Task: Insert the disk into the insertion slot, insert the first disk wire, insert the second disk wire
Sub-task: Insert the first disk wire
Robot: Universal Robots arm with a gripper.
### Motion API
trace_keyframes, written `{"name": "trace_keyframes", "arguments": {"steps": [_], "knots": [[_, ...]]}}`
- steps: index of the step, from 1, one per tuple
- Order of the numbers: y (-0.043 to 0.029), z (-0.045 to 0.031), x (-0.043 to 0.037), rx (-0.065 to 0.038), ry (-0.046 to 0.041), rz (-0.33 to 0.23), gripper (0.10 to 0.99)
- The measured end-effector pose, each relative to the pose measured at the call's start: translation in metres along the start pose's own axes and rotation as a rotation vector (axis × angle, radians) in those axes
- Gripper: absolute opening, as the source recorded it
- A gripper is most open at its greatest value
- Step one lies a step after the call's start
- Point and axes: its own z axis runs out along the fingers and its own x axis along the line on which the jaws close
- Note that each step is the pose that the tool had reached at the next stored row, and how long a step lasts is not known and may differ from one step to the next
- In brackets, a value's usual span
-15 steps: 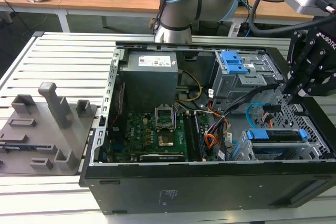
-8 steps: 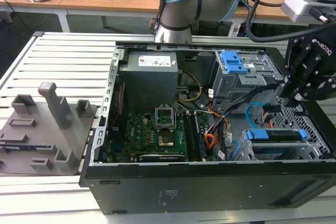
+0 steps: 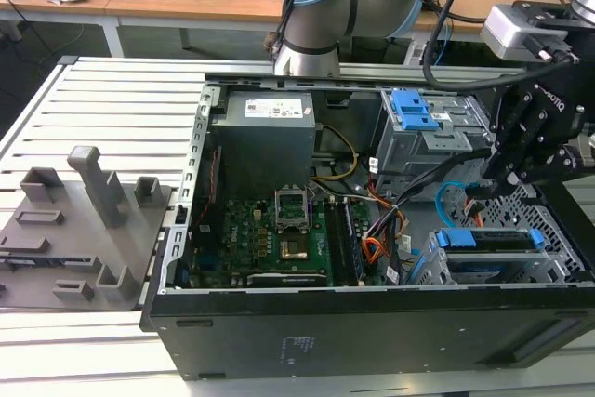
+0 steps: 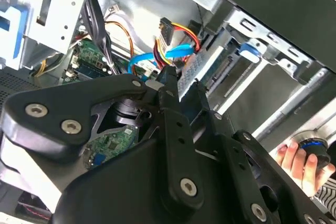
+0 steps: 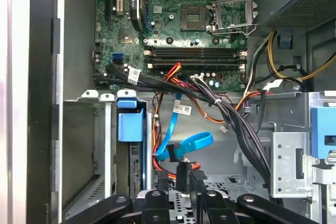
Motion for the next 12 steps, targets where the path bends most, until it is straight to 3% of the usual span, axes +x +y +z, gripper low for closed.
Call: {"name": "trace_keyframes", "arguments": {"steps": [5, 8, 10, 12], "knots": [[-0.0002, 0.0086, -0.0051, 0.0, 0.0011, 0.0, 0.302], [-0.0003, 0.014, -0.0052, 0.0, 0.0114, 0.0, 0.302], [-0.0003, 0.0141, -0.0052, 0.0, 0.0121, 0.001, 0.302], [-0.0003, 0.0141, -0.0052, 0.0, 0.0128, 0.0, 0.22]]}}
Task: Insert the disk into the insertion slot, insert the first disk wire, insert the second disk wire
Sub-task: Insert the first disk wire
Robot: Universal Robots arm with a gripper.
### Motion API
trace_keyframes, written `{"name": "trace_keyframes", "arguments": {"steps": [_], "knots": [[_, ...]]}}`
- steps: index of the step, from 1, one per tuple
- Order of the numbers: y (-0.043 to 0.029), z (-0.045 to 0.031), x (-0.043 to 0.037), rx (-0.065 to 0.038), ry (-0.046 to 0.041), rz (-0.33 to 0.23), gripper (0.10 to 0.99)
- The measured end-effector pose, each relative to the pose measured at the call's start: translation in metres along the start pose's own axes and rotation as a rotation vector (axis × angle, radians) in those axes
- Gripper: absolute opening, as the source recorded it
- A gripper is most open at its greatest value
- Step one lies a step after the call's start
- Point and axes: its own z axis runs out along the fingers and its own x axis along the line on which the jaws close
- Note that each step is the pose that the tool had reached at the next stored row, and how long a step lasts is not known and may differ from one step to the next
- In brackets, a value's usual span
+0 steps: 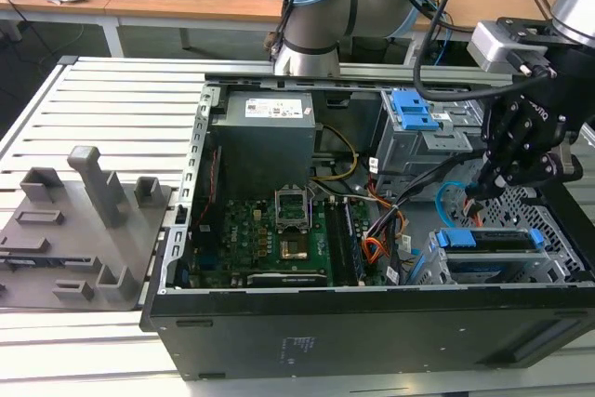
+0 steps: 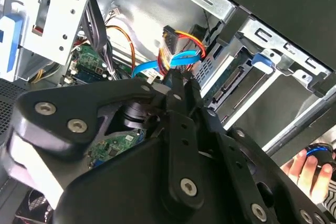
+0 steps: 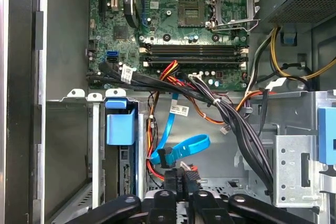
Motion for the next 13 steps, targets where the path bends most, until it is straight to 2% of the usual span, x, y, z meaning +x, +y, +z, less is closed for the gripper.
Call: {"name": "trace_keyframes", "arguments": {"steps": [1, 5, 6, 7, 8, 11, 13], "knots": [[0.0, 0.0, 0.0, 0.0, 0.0004, 0.0, 0.165], [-0.0005, 0.0, -0.0001, 0.0, 0.0015, 0.0, 0.165], [-0.0034, -0.0001, -0.0001, 0.0, 0.0015, 0.0, 0.165], [-0.0114, -0.0005, -0.0003, -0.001, 0.0015, 0.0, 0.165], [-0.0127, -0.0005, -0.0004, -0.001, 0.0015, 0.0, 0.165], [-0.013, -0.0005, 0.0019, -0.001, 0.0015, 0.0, 0.165], [-0.013, -0.0005, 0.0061, -0.001, 0.0016, 0.0, 0.165]]}}
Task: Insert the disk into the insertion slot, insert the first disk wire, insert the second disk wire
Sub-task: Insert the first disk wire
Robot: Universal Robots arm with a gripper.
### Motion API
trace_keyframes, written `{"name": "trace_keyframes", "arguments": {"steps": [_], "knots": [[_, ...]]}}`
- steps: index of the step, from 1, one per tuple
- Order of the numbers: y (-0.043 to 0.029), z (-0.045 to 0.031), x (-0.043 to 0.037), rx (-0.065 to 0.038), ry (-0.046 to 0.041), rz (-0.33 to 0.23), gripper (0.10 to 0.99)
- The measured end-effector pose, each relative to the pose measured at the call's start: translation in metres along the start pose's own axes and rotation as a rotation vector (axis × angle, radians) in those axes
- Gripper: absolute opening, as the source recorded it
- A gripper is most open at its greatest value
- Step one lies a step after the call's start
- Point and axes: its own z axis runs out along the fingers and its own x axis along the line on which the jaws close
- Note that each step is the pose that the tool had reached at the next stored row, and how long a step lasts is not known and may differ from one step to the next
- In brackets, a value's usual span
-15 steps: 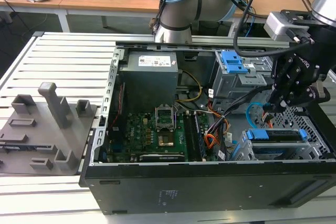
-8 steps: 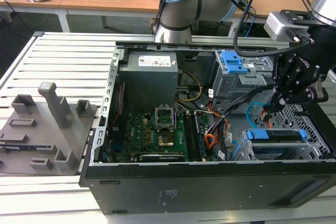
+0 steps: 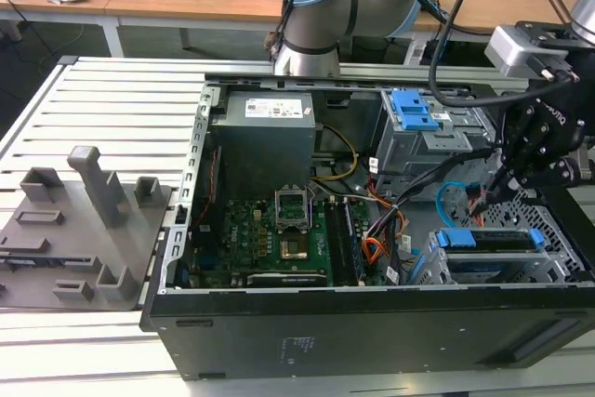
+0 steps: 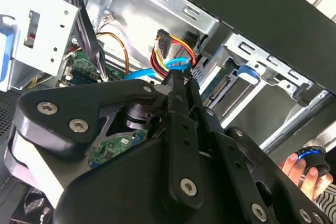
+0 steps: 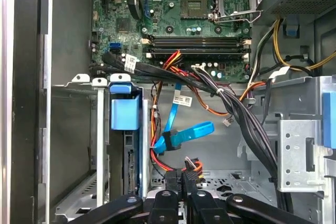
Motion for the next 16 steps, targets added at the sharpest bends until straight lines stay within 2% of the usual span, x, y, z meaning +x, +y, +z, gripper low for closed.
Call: {"name": "trace_keyframes", "arguments": {"steps": [5, 16], "knots": [[-0.0002, 0.0003, 0.0104, 0.0, -0.0001, 0.0, 0.165], [-0.0005, 0.0007, 0.0237, 0.0, -0.0001, 0.0, 0.165]]}}
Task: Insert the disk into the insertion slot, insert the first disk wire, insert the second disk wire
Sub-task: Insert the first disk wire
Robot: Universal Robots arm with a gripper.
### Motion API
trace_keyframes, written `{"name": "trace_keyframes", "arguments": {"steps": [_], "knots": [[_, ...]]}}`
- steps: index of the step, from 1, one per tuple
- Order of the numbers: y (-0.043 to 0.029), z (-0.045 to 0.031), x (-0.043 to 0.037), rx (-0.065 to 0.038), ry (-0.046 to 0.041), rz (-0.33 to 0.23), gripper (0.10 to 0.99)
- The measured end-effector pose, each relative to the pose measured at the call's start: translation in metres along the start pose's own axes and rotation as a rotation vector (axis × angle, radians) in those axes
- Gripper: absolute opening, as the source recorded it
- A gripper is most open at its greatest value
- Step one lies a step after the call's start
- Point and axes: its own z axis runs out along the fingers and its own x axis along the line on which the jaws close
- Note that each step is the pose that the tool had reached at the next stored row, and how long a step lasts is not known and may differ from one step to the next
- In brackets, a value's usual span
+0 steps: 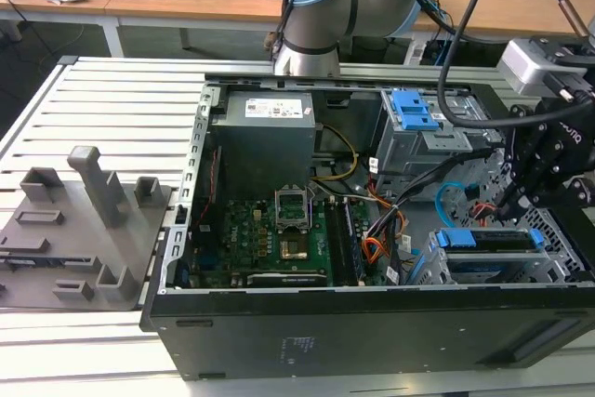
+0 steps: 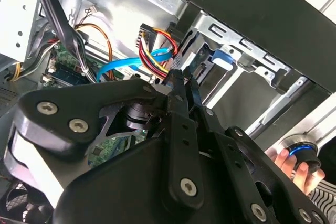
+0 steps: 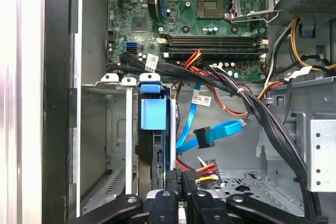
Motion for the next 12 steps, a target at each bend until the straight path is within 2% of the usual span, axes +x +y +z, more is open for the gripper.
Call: {"name": "trace_keyframes", "arguments": {"steps": [6, 12], "knots": [[-0.0001, 0.0004, 0.0071, 0.0, 0.0, 0.0, 0.165], [-0.0002, 0.0008, 0.0104, 0.0, 0.0001, 0.0, 0.165]]}}
